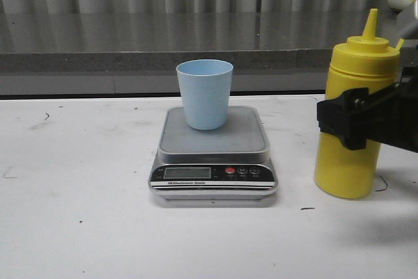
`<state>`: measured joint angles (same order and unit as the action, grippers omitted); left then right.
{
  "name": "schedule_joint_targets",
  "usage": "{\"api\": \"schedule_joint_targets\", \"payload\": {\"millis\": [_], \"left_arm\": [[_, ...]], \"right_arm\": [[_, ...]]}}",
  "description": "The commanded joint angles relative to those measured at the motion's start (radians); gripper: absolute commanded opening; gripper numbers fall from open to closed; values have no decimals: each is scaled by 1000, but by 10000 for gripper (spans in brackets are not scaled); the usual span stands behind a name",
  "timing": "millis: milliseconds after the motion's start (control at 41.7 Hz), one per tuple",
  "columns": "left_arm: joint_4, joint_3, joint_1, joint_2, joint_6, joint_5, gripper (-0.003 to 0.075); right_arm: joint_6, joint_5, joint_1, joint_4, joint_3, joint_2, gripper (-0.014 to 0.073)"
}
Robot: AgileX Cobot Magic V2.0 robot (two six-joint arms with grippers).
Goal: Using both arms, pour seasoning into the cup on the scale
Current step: 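Reach the right gripper to the yellow squeeze bottle and grasp it, then lift the bottle and tilt its nozzle down over the cup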
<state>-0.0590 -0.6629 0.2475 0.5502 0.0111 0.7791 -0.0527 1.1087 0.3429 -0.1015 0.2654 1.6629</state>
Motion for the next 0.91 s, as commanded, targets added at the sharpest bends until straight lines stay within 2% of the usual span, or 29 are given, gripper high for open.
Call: {"api": "schedule_joint_targets", "payload": {"millis": [0,120,216,312,527,887], "left_arm": [[-9,-27,-4,-1,-2,-71,333],[-9,-27,-4,-1,-2,-71,333],[-9,-27,-4,-1,-2,-71,333],[-9,-27,-4,-1,-2,-71,333],[-9,-27,-4,-1,-2,-71,333],[-9,-27,-4,-1,-2,-71,333]], "right_arm": [[-2,178,0,13,41,40,645],[-2,178,0,13,53,85,598],[-2,178,0,14,51,84,446],[-2,178,0,16,51,84,339],[-2,146,0,52,51,66,374],[-1,-22,0,78,51,-163,374]]}}
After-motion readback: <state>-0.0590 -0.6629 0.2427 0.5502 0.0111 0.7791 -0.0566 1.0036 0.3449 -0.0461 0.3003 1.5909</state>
